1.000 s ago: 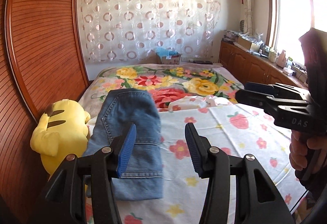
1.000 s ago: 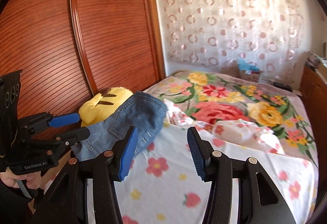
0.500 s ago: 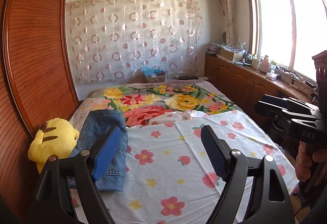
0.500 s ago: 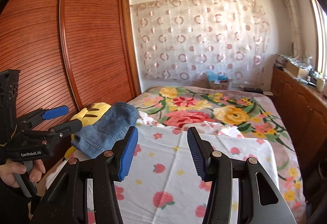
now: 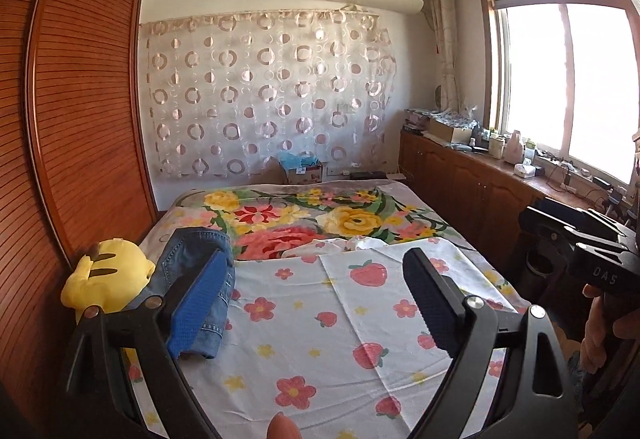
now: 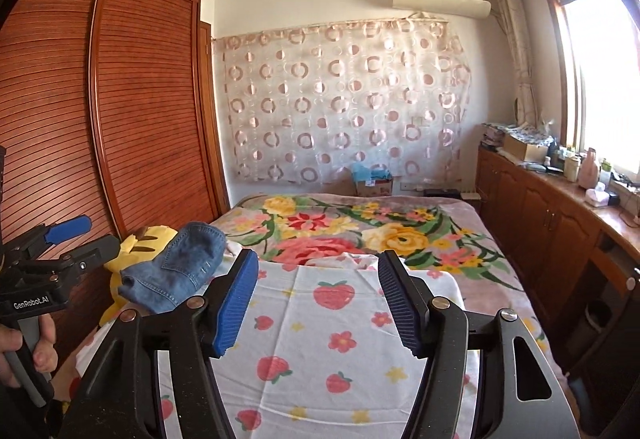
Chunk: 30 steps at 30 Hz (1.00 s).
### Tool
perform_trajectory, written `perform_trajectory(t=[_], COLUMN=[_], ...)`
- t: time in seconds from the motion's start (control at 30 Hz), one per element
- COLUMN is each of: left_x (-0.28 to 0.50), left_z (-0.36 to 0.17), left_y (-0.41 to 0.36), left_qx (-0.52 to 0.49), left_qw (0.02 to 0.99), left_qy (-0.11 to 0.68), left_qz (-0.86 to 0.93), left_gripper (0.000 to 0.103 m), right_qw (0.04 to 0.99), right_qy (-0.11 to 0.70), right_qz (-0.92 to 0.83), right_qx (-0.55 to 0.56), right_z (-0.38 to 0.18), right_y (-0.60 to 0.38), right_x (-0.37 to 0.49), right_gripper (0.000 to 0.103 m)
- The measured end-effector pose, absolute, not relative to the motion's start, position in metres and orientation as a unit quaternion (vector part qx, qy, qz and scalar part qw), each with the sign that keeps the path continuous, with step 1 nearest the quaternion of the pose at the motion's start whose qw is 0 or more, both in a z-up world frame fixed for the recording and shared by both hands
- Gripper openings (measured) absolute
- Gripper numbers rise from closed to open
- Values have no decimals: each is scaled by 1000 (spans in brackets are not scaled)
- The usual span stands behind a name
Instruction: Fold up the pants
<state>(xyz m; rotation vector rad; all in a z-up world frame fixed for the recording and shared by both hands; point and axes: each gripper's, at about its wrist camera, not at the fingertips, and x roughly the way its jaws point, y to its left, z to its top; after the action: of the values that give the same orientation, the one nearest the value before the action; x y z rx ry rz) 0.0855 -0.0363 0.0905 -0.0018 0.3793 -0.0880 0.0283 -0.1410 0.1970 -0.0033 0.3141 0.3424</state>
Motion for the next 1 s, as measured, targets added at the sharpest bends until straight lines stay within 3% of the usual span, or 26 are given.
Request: perform_trajectory(t=[1.0], left_x=[70], left_z=[81], left_y=[-45], left_qx=[13], left_qw=[979], left_qy=[201], left_qz=[-20], left_gripper=[90], right_qw=[977], right_qy=[152], right_qz=[147], right_qx=[3], right_z=[189], right_y=[-145], right_x=[18], right_gripper=[65])
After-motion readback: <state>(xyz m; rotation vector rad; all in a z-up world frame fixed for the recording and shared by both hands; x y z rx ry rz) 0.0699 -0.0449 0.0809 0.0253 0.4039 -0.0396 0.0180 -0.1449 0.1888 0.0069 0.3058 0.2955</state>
